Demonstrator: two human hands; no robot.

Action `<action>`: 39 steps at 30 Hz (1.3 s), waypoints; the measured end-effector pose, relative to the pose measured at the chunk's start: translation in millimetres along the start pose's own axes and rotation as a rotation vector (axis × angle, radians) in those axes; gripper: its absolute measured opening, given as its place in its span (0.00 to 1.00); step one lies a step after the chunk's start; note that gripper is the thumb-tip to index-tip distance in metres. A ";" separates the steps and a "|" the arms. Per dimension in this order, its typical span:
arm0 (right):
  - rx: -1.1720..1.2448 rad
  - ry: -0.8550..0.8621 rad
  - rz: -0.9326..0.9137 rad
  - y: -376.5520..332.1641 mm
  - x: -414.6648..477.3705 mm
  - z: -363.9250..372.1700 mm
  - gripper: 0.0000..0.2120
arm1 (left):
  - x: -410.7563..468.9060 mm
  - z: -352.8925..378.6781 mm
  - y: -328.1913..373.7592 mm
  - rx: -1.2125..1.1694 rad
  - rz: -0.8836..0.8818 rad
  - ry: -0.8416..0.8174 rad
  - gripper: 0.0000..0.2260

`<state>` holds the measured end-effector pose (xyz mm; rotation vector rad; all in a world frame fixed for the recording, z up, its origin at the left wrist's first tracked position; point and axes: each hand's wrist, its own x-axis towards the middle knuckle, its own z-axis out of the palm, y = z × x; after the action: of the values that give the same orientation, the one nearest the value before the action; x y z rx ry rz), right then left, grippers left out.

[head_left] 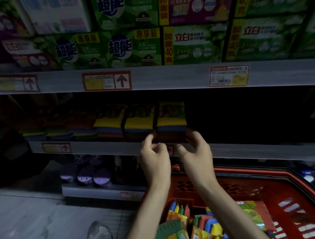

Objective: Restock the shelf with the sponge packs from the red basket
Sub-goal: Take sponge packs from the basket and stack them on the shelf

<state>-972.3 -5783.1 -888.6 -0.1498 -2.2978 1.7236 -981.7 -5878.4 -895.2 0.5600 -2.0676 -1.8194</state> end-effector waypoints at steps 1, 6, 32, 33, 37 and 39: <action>-0.001 0.006 -0.002 -0.3 -0.1 -0.7 0.23 | 0.1 0.3 0.5 -0.002 -0.002 0.000 0.20; 0.002 -0.002 -0.010 0.3 0.2 -2.4 0.23 | 0.6 0.3 1.8 -0.039 -0.019 0.010 0.20; -0.094 -0.154 -0.064 8.0 -3.8 -27.4 0.23 | -30.7 -28.4 1.7 -0.084 0.117 -0.094 0.14; -0.100 -0.167 -0.072 7.6 -6.3 -31.9 0.24 | -34.2 -31.6 3.4 -0.069 0.131 -0.118 0.14; -0.160 -0.216 -0.121 2.8 -19.8 -58.1 0.25 | -49.9 -46.1 9.5 0.027 0.193 -0.196 0.14; -0.203 -0.237 -0.154 -0.3 -25.4 -72.8 0.27 | -56.8 -54.3 11.2 0.099 0.234 -0.249 0.15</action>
<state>-928.1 -5721.8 -873.1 0.1997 -2.5748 1.5004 -906.6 -5895.8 -876.4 0.1102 -2.2831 -1.7294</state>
